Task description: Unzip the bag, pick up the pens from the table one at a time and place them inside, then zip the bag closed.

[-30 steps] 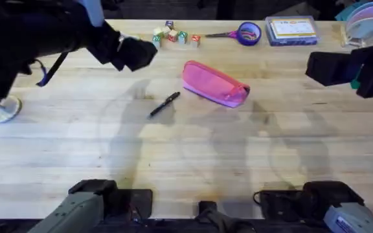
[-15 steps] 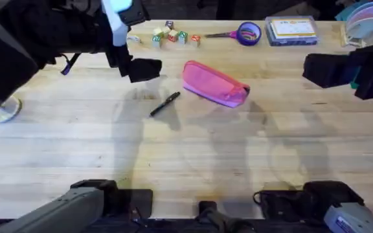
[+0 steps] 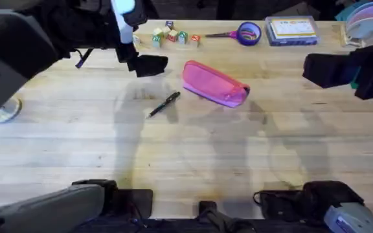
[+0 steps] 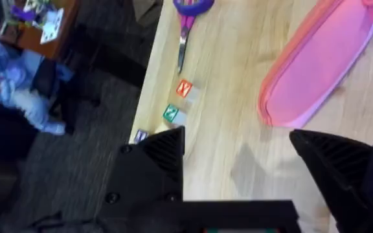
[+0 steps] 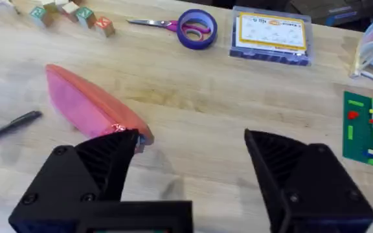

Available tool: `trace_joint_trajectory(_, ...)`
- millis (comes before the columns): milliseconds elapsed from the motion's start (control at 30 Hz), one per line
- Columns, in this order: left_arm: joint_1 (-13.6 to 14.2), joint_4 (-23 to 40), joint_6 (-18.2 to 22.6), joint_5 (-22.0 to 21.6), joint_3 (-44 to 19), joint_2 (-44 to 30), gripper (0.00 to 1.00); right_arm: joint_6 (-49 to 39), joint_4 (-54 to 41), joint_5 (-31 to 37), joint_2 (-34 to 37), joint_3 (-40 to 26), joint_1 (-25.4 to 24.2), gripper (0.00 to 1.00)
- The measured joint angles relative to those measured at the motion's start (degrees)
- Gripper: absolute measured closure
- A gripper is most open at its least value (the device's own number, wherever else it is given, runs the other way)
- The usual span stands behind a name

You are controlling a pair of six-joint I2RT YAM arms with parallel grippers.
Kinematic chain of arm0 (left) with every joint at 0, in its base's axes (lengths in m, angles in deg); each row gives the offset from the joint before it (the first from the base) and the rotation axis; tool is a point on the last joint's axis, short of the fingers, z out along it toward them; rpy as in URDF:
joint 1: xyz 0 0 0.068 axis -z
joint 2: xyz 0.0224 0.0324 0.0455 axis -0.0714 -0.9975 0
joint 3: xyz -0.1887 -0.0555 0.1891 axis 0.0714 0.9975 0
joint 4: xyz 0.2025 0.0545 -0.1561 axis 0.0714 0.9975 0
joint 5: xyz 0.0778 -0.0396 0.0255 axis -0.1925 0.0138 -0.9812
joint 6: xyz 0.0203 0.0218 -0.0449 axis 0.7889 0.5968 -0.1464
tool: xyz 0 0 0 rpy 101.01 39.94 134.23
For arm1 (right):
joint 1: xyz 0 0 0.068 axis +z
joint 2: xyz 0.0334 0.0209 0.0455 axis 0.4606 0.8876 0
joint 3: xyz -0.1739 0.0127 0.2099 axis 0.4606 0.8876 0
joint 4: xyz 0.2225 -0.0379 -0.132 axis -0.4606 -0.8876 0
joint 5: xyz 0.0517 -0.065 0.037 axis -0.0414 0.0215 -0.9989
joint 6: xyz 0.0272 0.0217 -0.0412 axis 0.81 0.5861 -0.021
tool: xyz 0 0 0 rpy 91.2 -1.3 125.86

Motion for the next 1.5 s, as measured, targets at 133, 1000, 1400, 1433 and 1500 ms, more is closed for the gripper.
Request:
trace_joint_trajectory(133, -0.02, -3.27, 0.0, 3.56, -0.02, -3.99, 0.008, 0.0, 0.0, 0.0, 0.0, 0.0, 0.0, 0.003)
trace_joint_trajectory(1000, 3.88, -15.21, -2.63, 22.1, -0.02, -25.28, 0.008, 0.0, -0.02, 0.0, 0.0, 0.0, 0.0, 0.003)
trace_joint_trajectory(1400, 4.66, -16.66, -3.58, 22.08, -0.07, -29.04, 0.008, 0.0, -0.02, 0.0, 0.0, 0.0, 0.0, 0.003)
trace_joint_trajectory(1433, 4.66, -17.03, -4.08, 22.06, -0.07, -29.25, 0.008, 0.01, -0.02, 0.0, 0.0, 0.0, 0.0, 0.003)
trace_joint_trajectory(1500, 4.66, -17.33, -5.66, 22.14, -0.09, -30.16, 0.008, 0.01, -0.02, 0.0, 0.0, 0.0, 0.0, 0.003)
